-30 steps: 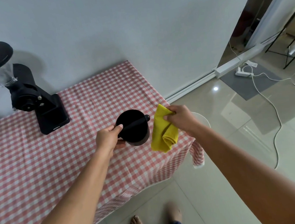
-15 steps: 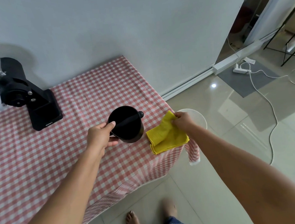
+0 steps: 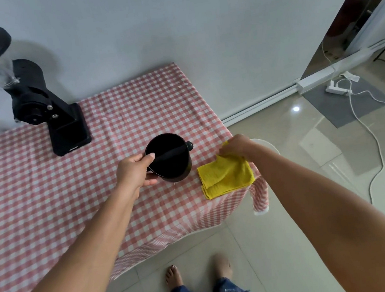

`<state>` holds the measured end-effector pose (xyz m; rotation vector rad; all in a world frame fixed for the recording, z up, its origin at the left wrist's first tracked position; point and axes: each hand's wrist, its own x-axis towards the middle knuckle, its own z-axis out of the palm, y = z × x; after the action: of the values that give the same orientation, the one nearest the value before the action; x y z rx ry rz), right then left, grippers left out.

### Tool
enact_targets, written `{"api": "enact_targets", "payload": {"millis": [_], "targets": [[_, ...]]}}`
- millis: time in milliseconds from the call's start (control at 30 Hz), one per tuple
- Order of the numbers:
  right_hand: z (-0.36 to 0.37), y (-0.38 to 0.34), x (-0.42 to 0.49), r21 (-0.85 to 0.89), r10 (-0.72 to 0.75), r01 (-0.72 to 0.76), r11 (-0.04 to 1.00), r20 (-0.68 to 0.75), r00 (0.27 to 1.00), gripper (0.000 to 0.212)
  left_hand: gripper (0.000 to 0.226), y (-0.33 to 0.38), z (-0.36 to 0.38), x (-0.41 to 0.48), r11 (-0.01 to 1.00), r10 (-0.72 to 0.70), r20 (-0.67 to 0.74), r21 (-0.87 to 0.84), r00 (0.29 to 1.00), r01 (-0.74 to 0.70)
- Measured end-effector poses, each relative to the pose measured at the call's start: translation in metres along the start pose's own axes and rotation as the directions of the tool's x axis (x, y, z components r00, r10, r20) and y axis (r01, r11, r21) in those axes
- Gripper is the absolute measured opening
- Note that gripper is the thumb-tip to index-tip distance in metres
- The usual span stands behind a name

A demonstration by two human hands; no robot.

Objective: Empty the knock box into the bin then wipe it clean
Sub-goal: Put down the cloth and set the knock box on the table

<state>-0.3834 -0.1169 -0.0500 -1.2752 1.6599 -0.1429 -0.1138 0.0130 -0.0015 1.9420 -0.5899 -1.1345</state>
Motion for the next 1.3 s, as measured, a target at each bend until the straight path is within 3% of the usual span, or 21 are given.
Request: {"api": "enact_targets", "payload": {"millis": [100,200,367,467,567,667,733,867,967,1067,1167,1233,1300], "targets": [[-0.006,-0.013,0.001,-0.051,-0.089,0.094,0.994,0.088,0.992,0.043,0.044,-0.002,0.001,0.001,1.0,0.004,-0.018,-0.005,1.0,-0.004],[-0.013,-0.016,0.006,0.056,-0.149,0.143,0.988,0.119,0.982,0.014,0.047,-0.005,0.0,0.003,1.0,-0.007,-0.038,-0.005,0.999,0.007],[-0.008,-0.008,0.02,-0.069,-0.225,0.227,0.972,0.023,0.974,0.029,0.043,-0.008,0.003,0.005,1.0,-0.012,-0.066,-0.015,0.998,0.011],[0.0,-0.009,0.026,-0.225,-0.288,0.302,0.926,0.094,0.953,0.015,0.043,-0.009,0.006,0.006,0.999,-0.026,-0.075,-0.024,0.997,0.025],[0.009,-0.016,0.031,-0.498,-0.308,0.333,0.8,0.135,0.942,0.014,0.045,-0.009,0.008,0.006,0.999,-0.035,-0.078,-0.039,0.996,0.032],[0.019,-0.027,0.031,-0.628,-0.308,0.316,0.712,0.125,0.943,0.019,0.051,-0.01,0.008,0.007,0.999,-0.041,-0.088,-0.039,0.995,0.037],[0.019,-0.033,0.031,-0.621,-0.273,0.328,0.712,0.186,0.944,0.017,0.051,-0.011,0.007,0.008,0.999,-0.035,-0.094,-0.023,0.995,0.033],[0.015,-0.034,0.029,-0.425,-0.312,0.395,0.814,0.254,0.916,0.005,0.049,-0.01,0.003,0.007,0.999,-0.022,-0.101,-0.031,0.995,0.019],[0.018,-0.023,0.029,-0.592,-0.399,0.387,0.707,0.117,0.91,0.008,0.049,-0.01,0.002,0.004,0.999,-0.029,-0.109,-0.038,0.994,0.025],[0.024,-0.014,0.024,-0.715,-0.549,0.404,0.57,0.034,0.835,0.023,0.048,-0.009,0.002,0.001,0.999,-0.035,-0.118,-0.043,0.992,0.03],[0.028,-0.006,0.022,-0.745,-0.658,0.429,0.511,-0.018,0.752,0.023,0.047,-0.009,0.001,-0.001,0.998,-0.043,-0.121,-0.054,0.992,0.036],[0.028,0.002,0.022,-0.686,-0.655,0.449,0.573,-0.053,0.754,0.017,0.047,-0.009,0.0,-0.003,0.997,-0.049,-0.12,-0.062,0.992,0.041],[0.028,0.011,0.023,-0.592,-0.582,0.466,0.658,-0.007,0.813,0.013,0.048,-0.009,0.0,-0.005,0.997,-0.049,-0.121,-0.064,0.991,0.041]]}}
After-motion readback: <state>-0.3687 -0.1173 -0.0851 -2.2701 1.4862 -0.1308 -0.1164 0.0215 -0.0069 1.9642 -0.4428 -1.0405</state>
